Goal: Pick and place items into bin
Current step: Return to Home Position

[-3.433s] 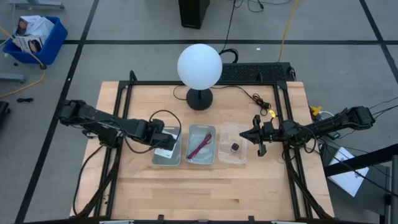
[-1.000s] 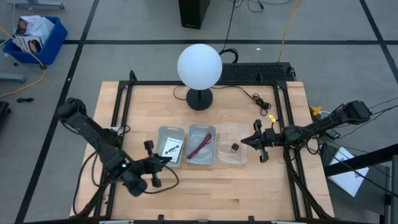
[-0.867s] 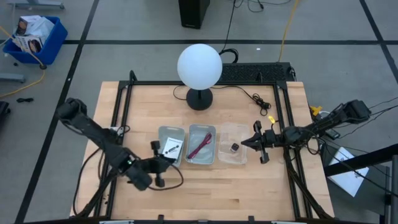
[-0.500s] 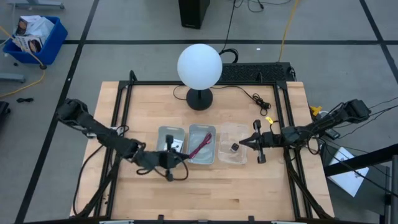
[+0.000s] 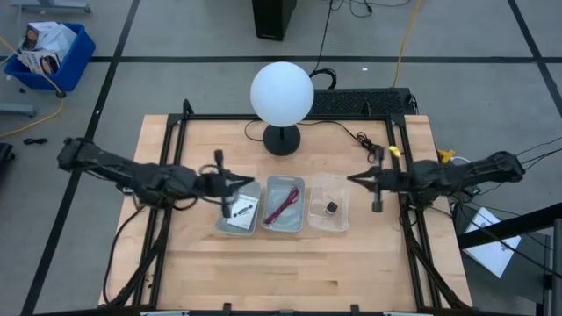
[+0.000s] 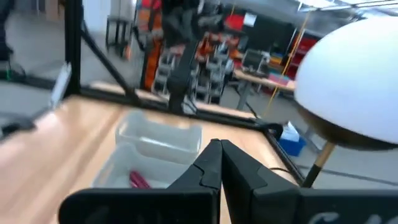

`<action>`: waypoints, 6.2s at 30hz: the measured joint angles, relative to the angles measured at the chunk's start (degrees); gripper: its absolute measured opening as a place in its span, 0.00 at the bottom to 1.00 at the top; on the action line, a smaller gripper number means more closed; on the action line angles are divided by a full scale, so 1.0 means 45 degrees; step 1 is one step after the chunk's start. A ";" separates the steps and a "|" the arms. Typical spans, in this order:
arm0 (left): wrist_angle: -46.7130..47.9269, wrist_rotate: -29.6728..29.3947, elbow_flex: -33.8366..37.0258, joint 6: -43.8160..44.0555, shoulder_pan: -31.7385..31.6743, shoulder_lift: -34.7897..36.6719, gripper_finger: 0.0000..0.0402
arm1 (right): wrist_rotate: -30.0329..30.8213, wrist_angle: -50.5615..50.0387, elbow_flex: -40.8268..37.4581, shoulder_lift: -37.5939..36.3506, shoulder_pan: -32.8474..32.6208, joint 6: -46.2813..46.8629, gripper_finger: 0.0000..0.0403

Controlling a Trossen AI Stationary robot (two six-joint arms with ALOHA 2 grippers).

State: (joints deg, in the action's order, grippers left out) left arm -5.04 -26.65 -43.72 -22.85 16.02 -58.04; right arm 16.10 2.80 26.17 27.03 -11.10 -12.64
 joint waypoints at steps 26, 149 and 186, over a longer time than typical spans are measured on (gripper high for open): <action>-0.7404 0.0562 0.9587 0.1747 0.0085 0.6266 0.01 | -0.0928 0.0672 -0.5095 -0.5989 0.0453 0.3170 0.00; -0.5119 -0.0428 0.9578 0.4142 0.0652 0.6483 0.13 | -0.1598 0.0129 -0.5639 -0.5892 0.0448 0.4277 0.00; -0.5119 -0.0428 0.9578 0.4138 0.0653 0.6487 0.13 | -0.1599 0.0129 -0.5639 -0.5892 0.0447 0.4272 0.00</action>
State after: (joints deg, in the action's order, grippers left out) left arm -28.08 -28.58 -0.62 -4.23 18.96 -28.85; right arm 8.90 3.38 0.80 0.51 -9.09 6.59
